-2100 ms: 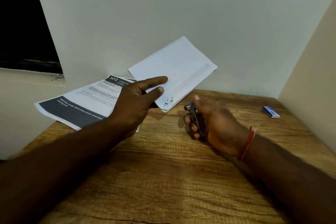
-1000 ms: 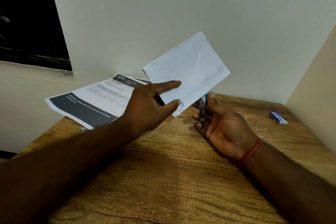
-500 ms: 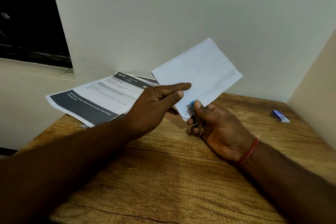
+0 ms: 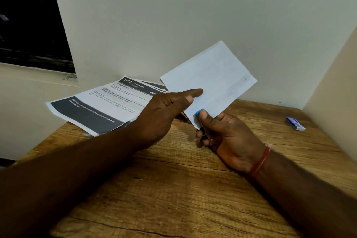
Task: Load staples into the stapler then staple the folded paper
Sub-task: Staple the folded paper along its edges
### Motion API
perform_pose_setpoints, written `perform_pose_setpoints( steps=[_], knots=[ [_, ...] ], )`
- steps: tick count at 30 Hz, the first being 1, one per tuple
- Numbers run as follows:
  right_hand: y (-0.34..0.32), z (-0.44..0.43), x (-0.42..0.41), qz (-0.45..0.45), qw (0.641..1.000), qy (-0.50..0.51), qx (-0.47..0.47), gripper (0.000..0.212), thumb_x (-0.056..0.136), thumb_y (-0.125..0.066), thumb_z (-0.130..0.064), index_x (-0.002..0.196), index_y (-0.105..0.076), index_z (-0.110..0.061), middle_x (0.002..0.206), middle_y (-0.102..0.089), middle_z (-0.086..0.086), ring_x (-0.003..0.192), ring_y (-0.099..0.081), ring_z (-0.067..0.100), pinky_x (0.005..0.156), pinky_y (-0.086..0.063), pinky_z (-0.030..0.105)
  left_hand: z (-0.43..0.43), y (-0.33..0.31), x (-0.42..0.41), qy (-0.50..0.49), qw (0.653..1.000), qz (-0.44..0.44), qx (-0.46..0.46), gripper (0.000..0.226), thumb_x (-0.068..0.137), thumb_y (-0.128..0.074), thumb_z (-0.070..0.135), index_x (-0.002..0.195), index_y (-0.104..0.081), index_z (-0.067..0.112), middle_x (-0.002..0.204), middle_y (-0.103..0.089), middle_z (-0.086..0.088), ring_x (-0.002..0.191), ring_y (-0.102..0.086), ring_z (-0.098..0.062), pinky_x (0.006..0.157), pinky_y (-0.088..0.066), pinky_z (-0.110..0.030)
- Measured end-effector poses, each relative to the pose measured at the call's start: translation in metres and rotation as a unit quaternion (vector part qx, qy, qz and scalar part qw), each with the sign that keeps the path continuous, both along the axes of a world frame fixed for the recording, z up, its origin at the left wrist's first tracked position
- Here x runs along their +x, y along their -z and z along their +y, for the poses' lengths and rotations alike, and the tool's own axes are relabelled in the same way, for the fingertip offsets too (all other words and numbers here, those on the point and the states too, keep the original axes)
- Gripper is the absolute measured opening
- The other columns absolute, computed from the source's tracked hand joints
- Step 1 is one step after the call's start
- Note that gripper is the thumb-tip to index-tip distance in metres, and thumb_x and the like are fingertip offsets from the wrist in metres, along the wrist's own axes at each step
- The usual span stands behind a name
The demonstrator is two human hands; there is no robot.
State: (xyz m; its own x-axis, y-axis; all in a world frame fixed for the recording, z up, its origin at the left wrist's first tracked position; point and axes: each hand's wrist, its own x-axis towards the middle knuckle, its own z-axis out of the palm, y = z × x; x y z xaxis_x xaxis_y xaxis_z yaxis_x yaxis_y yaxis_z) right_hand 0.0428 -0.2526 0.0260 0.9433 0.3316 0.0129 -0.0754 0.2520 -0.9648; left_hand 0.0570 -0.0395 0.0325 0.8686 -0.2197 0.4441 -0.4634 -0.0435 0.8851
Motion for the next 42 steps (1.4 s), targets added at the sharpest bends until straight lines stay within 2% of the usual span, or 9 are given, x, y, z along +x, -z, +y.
perform_pose_setpoints(
  steps=[5,11,18,23,29,32,33,37,42],
  knots=[
    [0.001,0.002,-0.001,-0.003,1.0,0.01,0.0,0.053,0.086,-0.086,-0.03,0.127,-0.078,0.003,0.095,-0.073,0.007,0.074,-0.063,0.019,0.065,-0.044,0.036,-0.001,-0.001,-0.002,0.004,1.0,0.005,-0.002,0.033,0.118,-0.056,0.024,0.143,-0.078,0.024,0.151,-0.074,0.012,0.123,-0.077,-0.018,0.101,-0.066,-0.048],
    [0.0,0.002,-0.002,0.0,0.999,0.036,-0.009,0.045,0.084,-0.084,-0.029,0.121,-0.083,-0.003,0.088,-0.075,0.005,0.071,-0.061,0.017,0.065,-0.04,0.036,-0.003,-0.003,-0.003,0.008,1.0,-0.002,0.006,0.032,0.118,-0.056,0.023,0.141,-0.078,0.028,0.152,-0.073,0.013,0.135,-0.072,-0.012,0.091,-0.064,-0.033],
    [-0.002,0.002,-0.005,-0.005,0.997,0.066,-0.047,0.049,0.08,-0.085,-0.036,0.119,-0.082,-0.007,0.075,-0.071,0.006,0.059,-0.058,0.012,0.059,-0.041,0.029,-0.005,-0.003,-0.006,0.009,1.0,0.001,0.012,0.033,0.118,-0.055,0.024,0.142,-0.078,0.028,0.153,-0.07,0.02,0.13,-0.074,-0.013,0.098,-0.067,-0.04],
    [-0.003,0.001,-0.003,0.0,1.0,0.006,-0.005,0.038,0.094,-0.078,-0.035,0.121,-0.08,-0.008,0.1,-0.078,0.01,0.072,-0.065,0.02,0.062,-0.045,0.034,-0.005,-0.004,-0.004,-0.002,1.0,0.016,-0.018,0.034,0.115,-0.059,0.026,0.143,-0.077,0.02,0.148,-0.076,0.011,0.127,-0.076,-0.016,0.089,-0.064,-0.031],
    [-0.004,-0.007,0.001,0.013,0.996,-0.057,0.069,0.067,0.097,-0.079,-0.038,0.151,-0.062,-0.002,0.102,-0.068,0.003,0.071,-0.052,0.015,0.056,-0.037,0.027,0.002,-0.001,0.008,0.035,0.992,0.074,-0.101,0.047,0.104,-0.073,0.011,0.15,-0.072,0.016,0.129,-0.084,-0.012,0.122,-0.077,-0.05,0.114,-0.059,-0.057],
    [-0.002,-0.009,0.002,-0.018,0.999,-0.026,0.024,0.065,0.096,-0.079,-0.016,0.151,-0.055,0.009,0.076,-0.066,-0.005,0.055,-0.044,0.008,0.053,-0.025,0.029,0.003,0.001,0.008,0.032,0.995,0.06,-0.072,0.062,0.097,-0.072,-0.011,0.153,-0.067,0.013,0.079,-0.081,0.006,0.086,-0.078,-0.014,0.092,-0.063,-0.03],
    [-0.001,-0.009,0.003,-0.02,0.999,-0.018,0.018,0.065,0.095,-0.078,-0.013,0.151,-0.054,0.01,0.07,-0.064,-0.006,0.051,-0.042,0.007,0.052,-0.024,0.029,0.003,0.002,0.008,0.032,0.996,0.062,-0.063,0.065,0.096,-0.07,-0.017,0.153,-0.067,0.013,0.076,-0.08,0.008,0.083,-0.075,-0.007,0.089,-0.061,-0.025],
    [-0.001,-0.009,0.003,-0.029,0.999,-0.008,0.026,0.066,0.093,-0.079,-0.007,0.152,-0.053,0.006,0.085,-0.075,-0.004,0.051,-0.042,0.007,0.044,-0.035,0.021,0.002,0.003,0.008,0.052,0.993,0.07,-0.075,0.072,0.087,-0.079,-0.011,0.153,-0.069,0.016,0.146,-0.077,-0.011,0.142,-0.069,-0.033,0.126,-0.048,-0.06],
    [-0.001,-0.009,0.002,-0.05,0.998,-0.015,0.024,0.066,0.088,-0.082,-0.005,0.149,-0.059,0.002,0.122,-0.076,0.014,0.056,-0.042,0.008,0.045,-0.037,0.02,0.003,0.003,0.008,0.063,0.99,0.077,-0.097,0.08,0.077,-0.087,-0.002,0.152,-0.07,0.017,0.145,-0.077,-0.017,0.145,-0.065,-0.041,0.128,-0.044,-0.064]
  ],
)
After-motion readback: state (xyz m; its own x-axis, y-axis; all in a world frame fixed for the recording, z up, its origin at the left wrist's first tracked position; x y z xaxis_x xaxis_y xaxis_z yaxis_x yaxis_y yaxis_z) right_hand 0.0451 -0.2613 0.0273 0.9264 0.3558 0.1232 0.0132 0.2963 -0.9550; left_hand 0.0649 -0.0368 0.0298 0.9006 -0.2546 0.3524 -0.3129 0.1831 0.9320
